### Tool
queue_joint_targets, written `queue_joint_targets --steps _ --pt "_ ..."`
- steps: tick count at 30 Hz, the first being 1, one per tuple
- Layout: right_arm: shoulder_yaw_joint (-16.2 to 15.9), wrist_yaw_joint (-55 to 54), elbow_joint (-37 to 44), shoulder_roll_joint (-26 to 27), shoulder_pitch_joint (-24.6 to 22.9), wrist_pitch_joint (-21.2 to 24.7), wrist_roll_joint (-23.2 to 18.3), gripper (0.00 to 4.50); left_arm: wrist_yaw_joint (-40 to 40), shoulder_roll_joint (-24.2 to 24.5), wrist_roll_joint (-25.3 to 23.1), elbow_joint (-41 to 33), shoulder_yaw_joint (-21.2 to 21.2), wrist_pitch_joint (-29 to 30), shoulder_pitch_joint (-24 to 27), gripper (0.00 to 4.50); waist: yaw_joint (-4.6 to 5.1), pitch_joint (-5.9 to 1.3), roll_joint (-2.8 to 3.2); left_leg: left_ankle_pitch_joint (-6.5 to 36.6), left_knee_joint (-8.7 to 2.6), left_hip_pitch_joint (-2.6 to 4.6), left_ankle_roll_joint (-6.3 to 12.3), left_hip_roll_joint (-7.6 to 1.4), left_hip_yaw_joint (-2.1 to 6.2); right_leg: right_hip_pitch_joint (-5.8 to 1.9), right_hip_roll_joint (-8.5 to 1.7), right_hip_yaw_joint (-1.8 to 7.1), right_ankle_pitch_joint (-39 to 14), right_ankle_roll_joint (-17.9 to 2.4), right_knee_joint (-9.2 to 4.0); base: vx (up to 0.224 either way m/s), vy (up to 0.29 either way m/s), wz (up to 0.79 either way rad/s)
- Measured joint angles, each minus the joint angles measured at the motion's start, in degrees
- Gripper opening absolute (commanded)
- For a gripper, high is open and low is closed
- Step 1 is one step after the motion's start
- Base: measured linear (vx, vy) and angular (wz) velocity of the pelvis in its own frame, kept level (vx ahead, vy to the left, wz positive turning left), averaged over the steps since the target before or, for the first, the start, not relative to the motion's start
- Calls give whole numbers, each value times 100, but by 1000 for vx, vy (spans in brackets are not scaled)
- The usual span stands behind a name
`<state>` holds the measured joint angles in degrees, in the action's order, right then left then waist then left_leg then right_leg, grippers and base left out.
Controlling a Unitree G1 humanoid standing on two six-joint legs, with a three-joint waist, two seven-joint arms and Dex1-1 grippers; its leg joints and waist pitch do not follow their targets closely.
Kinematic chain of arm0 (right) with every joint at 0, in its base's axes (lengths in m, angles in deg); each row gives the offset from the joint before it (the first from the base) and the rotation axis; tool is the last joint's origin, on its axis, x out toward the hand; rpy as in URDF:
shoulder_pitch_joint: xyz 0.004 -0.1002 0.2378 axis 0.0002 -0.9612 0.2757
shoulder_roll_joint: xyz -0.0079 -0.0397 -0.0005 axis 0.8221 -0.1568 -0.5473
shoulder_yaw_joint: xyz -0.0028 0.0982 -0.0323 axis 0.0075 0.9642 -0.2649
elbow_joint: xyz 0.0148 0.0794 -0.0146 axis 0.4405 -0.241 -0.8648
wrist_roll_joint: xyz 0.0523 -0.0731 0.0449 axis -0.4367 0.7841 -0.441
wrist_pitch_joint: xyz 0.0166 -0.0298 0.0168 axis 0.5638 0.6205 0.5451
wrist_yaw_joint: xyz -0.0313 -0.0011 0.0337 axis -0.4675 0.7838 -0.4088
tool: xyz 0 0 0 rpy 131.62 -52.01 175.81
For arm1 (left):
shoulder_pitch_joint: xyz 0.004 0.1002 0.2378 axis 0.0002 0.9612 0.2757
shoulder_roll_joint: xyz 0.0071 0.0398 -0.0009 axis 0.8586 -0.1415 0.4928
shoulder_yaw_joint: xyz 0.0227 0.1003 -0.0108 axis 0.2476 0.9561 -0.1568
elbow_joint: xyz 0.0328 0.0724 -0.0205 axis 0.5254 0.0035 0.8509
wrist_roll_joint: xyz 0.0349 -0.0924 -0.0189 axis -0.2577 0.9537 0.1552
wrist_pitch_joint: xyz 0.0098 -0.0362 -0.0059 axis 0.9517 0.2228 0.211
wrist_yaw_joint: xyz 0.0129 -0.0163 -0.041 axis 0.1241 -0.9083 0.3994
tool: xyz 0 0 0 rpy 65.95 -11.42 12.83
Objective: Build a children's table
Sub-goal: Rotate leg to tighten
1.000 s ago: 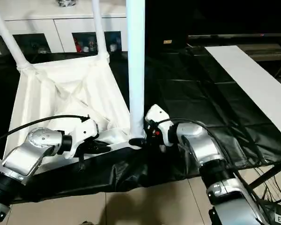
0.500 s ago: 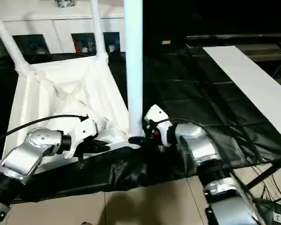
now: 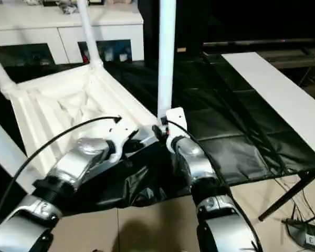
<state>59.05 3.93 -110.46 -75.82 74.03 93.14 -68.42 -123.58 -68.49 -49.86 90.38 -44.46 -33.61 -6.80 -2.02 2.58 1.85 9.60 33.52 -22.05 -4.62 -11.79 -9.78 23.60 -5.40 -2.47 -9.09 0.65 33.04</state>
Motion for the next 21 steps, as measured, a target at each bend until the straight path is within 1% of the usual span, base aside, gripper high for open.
queue_joint_targets --steps 2,4,6,7,8,9,10,11,12,14,15,17,19,21 --pt "18 5 -56 6 21 -37 -11 264 0 -4 -1 52 1 -38 -18 0 6 -1 3 0 3 0 0 1 -1 -2 0 3 0 0 0 0 0 0" --pt "67 18 -70 19 20 -78 -57 333 0 -5 -13 94 1 -90 -22 0 4 0 4 0 2 -2 0 1 -1 -1 0 3 0 0 0 0 0 0" --pt "99 65 -70 34 18 -99 -61 336 1 3 -31 137 2 -118 -46 0 7 2 0 0 0 -2 0 -1 -1 -1 0 2 0 0 1 0 0 0" --pt "99 146 -67 84 19 -145 -62 351 72 43 -81 189 -23 -139 -82 0 23 4 -3 0 1 -1 0 -4 -1 4 3 -2 0 0 2 0 0 0" --pt "65 260 -27 127 18 -224 -58 351 142 104 -126 210 -46 -152 -106 0 74 5 -7 0 1 0 0 -5 1 13 4 -5 0 -1 3 0 0 0" --pt "-3 404 27 169 19 -291 -59 378 186 162 -153 225 -65 -152 -120 0 120 6 -9 0 2 -1 0 -5 12 23 3 -16 0 0 1 -12 8 -21" --pt "-110 525 67 214 19 -364 -54 378 231 205 -168 241 -101 -153 -118 0 174 7 -14 0 6 -12 0 -4 34 24 2 -40 0 0 -4 -17 11 -24" --pt "-164 590 77 197 19 -379 -41 378 210 231 -168 236 -101 -153 -114 0 193 7 -17 0 9 -8 -1 -4 46 25 1 -55 0 0 -6 -17 11 -24" --pt "-312 745 120 90 16 -380 13 378 103 305 -166 152 -81 -190 -49 0 210 8 -17 0 14 2 -1 -4 66 32 -1 -73 0 -1 -10 0 0 0" --pt "-353 917 165 -108 15 -378 38 378 -73 382 -146 36 -58 -241 17 0 198 8 -22 0 15 -6 -1 -5 78 39 -3 -91 5 -7 -12 0 0 0" --pt "-445 1164 243 -291 8 -370 75 378 -320 516 -124 -167 8 -303 145 0 186 8 -22 0 14 -1 -1 -6 72 36 -3 -88 18 -29 -5 0 0 0" --pt "-494 1562 348 -612 -25 -352 91 378 -724 683 -36 -451 72 -352 315 0 143 5 -25 0 10 -2 -2 -11 48 32 0 -92 31 -50 7 0 0 0" --pt "-537 1937 496 -844 -122 -348 80 378 -1039 827 56 -661 88 -361 445 0 87 4 -24 0 2 2 -2 -14 38 26 1 -89 60 -84 16 26 -9 5" --pt "-646 2485 753 -1045 -273 -311 63 378 -1290 946 86 -804 139 -352 506 0 13 3 -23 0 -3 2 -2 -17 21 23 3 -88 84 -107 22 51 -13 8"
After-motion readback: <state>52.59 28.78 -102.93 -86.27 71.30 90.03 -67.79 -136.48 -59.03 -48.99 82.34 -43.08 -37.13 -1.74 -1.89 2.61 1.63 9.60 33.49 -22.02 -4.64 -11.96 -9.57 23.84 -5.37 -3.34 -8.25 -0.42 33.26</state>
